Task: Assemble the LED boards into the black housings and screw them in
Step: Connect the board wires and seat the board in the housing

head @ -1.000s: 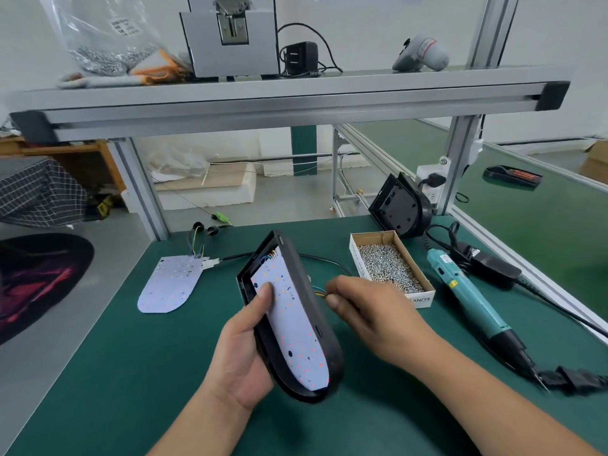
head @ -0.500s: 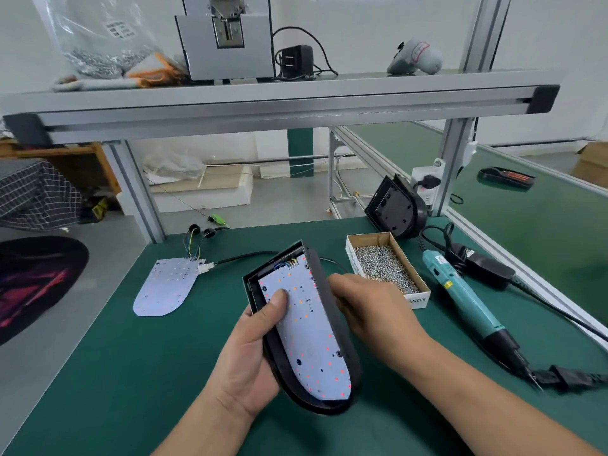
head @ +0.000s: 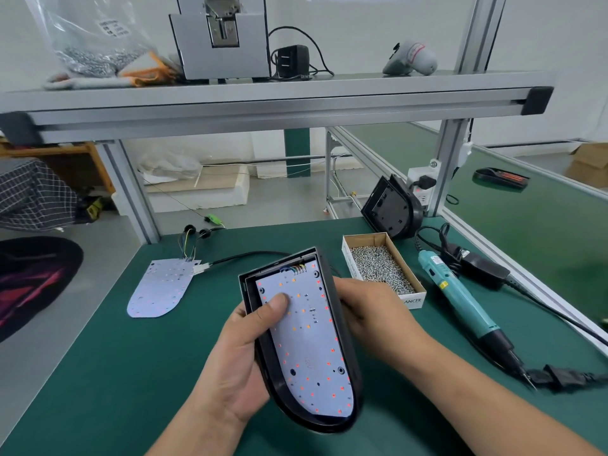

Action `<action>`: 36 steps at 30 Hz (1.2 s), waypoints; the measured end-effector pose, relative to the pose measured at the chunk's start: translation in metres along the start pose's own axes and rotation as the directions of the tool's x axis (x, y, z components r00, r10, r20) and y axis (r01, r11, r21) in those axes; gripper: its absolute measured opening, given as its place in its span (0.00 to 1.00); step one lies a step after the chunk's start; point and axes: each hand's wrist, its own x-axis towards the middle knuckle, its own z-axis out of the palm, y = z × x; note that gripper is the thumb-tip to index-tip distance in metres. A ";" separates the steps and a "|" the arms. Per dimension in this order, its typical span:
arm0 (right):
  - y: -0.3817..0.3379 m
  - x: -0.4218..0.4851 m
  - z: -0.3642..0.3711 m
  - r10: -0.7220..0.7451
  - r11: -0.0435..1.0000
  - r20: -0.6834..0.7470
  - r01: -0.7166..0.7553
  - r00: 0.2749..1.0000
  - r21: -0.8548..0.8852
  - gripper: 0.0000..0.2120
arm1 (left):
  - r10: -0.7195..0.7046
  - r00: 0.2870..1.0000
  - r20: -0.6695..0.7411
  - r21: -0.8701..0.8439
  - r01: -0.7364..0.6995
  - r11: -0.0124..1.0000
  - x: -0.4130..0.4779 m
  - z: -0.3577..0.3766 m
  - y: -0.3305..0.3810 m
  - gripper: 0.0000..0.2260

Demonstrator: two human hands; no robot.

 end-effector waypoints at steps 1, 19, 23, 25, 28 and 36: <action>-0.001 0.000 0.000 0.000 1.000 0.004 0.000 1.000 0.006 0.06 | -0.002 1.000 -0.004 0.001 0.002 1.000 0.000 -0.001 0.000 0.27; -0.004 0.002 -0.007 -0.144 0.988 -0.047 0.142 0.988 -0.055 0.06 | -0.091 0.992 -0.084 -0.116 0.080 0.990 0.007 -0.018 0.000 0.21; -0.013 -0.004 0.013 -0.062 0.973 -0.024 0.066 0.998 0.223 0.09 | -0.092 0.992 -0.087 -0.153 0.078 0.985 0.007 -0.023 -0.005 0.09; -0.014 -0.005 0.019 -0.045 0.966 -0.082 0.064 0.996 0.249 0.03 | -0.115 0.992 -0.047 -0.272 0.098 0.957 0.007 -0.020 -0.004 0.21; -0.014 -0.004 0.017 -0.023 0.965 -0.172 0.067 0.985 0.252 0.08 | -0.131 0.990 0.053 -0.348 0.141 0.927 0.006 -0.015 -0.002 0.36; -0.013 -0.003 0.012 0.027 0.972 -0.253 0.033 0.967 0.231 0.07 | -0.151 0.988 -0.017 -0.191 0.145 0.971 0.006 -0.017 -0.004 0.36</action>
